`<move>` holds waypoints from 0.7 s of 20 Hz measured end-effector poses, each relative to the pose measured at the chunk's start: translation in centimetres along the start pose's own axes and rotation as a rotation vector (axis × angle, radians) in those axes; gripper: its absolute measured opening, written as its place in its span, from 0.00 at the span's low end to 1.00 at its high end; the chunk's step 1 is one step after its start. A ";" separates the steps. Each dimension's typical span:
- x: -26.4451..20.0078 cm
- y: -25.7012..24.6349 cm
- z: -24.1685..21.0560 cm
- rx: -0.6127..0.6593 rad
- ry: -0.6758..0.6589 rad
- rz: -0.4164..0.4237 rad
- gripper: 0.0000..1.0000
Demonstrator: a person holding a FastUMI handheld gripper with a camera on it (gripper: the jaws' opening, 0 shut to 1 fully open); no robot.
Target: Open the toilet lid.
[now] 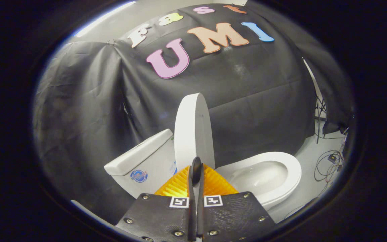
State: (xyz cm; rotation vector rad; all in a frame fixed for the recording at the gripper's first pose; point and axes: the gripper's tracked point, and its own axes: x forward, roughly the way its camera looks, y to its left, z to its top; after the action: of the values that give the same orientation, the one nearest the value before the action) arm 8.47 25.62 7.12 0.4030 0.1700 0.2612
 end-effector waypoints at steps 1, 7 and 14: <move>0.0 0.1 0.0 0.002 0.001 0.005 0.02; 0.2 1.4 -0.1 -0.021 -0.002 0.022 0.02; 0.3 3.0 -0.3 -0.124 -0.010 0.016 0.02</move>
State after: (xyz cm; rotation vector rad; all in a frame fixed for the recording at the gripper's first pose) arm 8.08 28.48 7.98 0.2830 0.1399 0.2842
